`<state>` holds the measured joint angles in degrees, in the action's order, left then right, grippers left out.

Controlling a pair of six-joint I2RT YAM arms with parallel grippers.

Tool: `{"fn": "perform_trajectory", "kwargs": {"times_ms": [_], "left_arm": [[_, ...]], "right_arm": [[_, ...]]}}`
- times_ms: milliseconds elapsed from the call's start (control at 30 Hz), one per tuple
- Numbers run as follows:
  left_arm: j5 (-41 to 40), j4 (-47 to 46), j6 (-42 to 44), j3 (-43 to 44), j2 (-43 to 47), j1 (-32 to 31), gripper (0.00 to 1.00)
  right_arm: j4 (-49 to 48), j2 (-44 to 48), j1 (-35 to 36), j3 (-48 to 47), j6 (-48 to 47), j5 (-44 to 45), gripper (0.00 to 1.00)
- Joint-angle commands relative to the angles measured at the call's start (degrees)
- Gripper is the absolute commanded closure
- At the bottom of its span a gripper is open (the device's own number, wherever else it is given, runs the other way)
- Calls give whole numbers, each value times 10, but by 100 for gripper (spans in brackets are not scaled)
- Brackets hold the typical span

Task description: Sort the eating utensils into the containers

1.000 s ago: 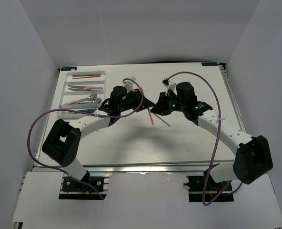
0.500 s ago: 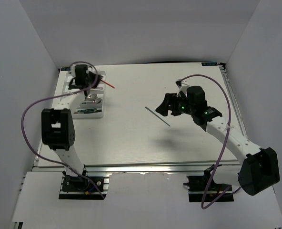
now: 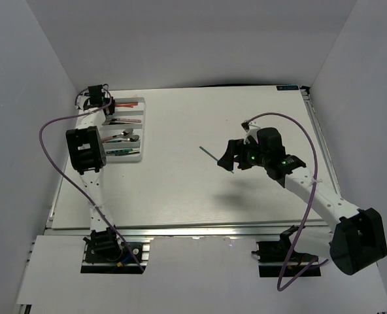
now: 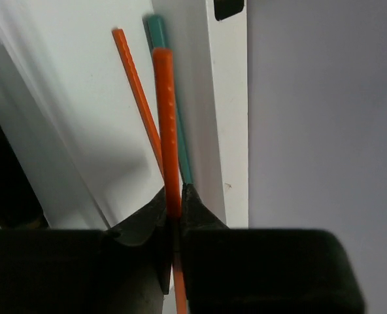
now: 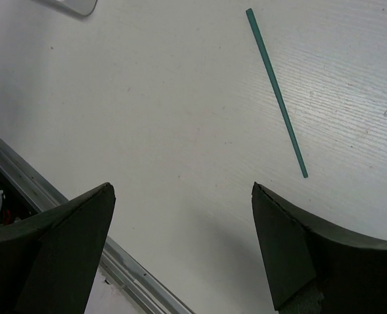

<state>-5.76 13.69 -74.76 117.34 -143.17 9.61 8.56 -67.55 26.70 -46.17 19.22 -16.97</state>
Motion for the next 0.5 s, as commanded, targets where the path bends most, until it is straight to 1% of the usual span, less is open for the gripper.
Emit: {"fn": "perform_trajectory", "kwargs": {"times_ms": [0,33,100,133,233,267,367,433,467], "left_arm": [[-28,-29,-37,-27,50,-9,75],[-24,-46,-37,-36,58,-8,65],[-22,-46,-37,-46,63,-8,56],[-21,-55,-36,-58,70,-8,45],[-17,-61,-35,-70,83,-8,31],[-16,-60,-35,-70,93,-9,25],[-2,-60,-30,-70,112,-8,20],[3,-54,-19,-67,128,-8,18],[8,-52,-4,-69,139,-8,16]], "right_arm": [[10,-6,-2,-22,-30,-8,11],[11,-8,-2,-27,-33,-4,11],[14,-17,-2,-32,-44,11,11],[16,-22,-2,-37,-48,16,11],[26,-51,-2,-55,-65,26,11],[32,-74,-2,-62,-68,30,11],[35,-114,0,-80,-94,33,11],[48,-168,6,-101,-117,50,11],[67,-189,19,-128,-126,61,11]]}}
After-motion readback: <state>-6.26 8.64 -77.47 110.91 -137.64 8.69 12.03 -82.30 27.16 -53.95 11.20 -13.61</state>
